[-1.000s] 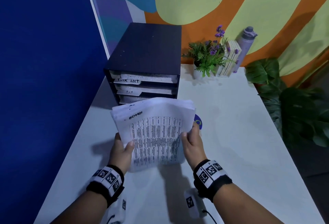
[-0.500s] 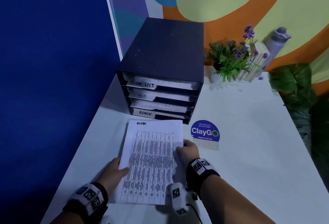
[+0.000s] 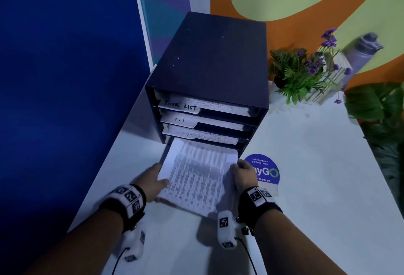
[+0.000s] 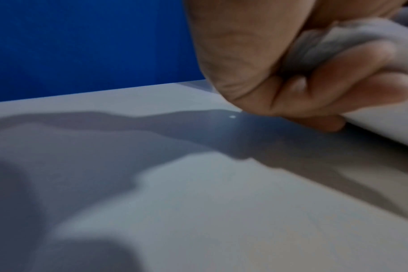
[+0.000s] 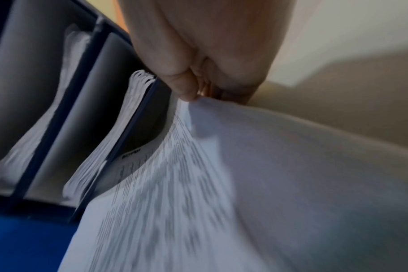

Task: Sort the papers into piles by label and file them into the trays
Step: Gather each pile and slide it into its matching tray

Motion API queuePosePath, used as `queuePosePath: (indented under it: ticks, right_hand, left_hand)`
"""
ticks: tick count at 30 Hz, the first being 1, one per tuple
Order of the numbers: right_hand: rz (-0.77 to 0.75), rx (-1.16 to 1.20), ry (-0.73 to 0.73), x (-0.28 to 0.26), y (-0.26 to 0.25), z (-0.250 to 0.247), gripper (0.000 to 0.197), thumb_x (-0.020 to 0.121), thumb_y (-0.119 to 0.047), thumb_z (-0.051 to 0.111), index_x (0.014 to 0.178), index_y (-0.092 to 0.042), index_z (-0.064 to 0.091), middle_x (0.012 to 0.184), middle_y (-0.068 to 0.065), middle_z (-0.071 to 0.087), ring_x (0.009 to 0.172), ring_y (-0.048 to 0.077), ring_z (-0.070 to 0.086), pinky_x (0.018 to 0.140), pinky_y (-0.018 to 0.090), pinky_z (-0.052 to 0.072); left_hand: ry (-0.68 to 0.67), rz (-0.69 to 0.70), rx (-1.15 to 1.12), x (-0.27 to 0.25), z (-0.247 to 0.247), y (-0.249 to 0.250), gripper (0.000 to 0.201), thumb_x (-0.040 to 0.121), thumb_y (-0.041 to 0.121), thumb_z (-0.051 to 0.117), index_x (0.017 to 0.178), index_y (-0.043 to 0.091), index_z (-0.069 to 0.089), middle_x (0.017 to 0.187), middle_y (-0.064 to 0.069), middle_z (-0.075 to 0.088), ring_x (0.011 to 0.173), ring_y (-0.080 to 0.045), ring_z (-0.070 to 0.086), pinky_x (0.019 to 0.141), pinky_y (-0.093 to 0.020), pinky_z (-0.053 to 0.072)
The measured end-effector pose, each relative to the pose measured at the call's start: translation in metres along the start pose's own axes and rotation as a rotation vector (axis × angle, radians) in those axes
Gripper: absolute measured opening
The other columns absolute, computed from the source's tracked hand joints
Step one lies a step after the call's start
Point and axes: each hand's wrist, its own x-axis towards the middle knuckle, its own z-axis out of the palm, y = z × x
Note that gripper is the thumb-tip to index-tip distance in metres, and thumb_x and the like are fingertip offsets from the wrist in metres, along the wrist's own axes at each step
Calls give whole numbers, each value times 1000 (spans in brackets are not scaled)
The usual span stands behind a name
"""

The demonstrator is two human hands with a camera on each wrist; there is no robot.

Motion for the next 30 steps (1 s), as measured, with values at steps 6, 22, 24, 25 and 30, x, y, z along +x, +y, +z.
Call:
queuePosePath:
  ticks: [6, 22, 24, 25, 30]
  right_hand:
    - [-52, -155, -83, -12, 10, 23, 46, 85, -8, 53, 127, -20, 40, 89, 7, 63, 83, 27, 61, 76, 34, 50]
    - [23, 52, 257, 19, -12, 40, 21, 96, -12, 48, 105, -17, 67, 102, 5, 68, 98, 27, 61, 72, 20, 34]
    - [30, 79, 268, 19, -13, 42, 20, 96, -12, 49, 103, -17, 67, 104, 7, 69, 100, 29, 62, 74, 22, 38]
    - [33, 90, 270, 19, -13, 42, 19, 96, -12, 49, 100, -19, 67, 103, 7, 70, 98, 29, 62, 75, 23, 40]
    - [-47, 130, 253, 11, -3, 49, 22, 95, -11, 49, 91, -29, 61, 78, -4, 66, 65, 15, 59, 57, 20, 44]
  left_hand:
    - [148, -50, -12, 42, -11, 32, 45, 97, 36, 49, 138, 19, 39, 129, -10, 56, 111, -32, 58, 90, -41, 51]
    - [272, -267, -426, 80, 3, 73, 45, 88, 27, 67, 126, 9, 52, 113, -8, 59, 106, -28, 56, 93, -43, 52]
    - [185, -274, -580, 81, 6, 72, 51, 81, 0, 71, 126, 7, 46, 113, -8, 55, 99, -26, 57, 85, -45, 57]
    - [156, -258, -609, 80, 6, 70, 58, 80, -10, 66, 131, 8, 43, 117, -11, 53, 98, -28, 58, 82, -43, 57]
    - [261, -208, -693, 77, 3, 58, 24, 87, -10, 59, 104, 7, 58, 111, -15, 59, 91, -31, 62, 69, -34, 59]
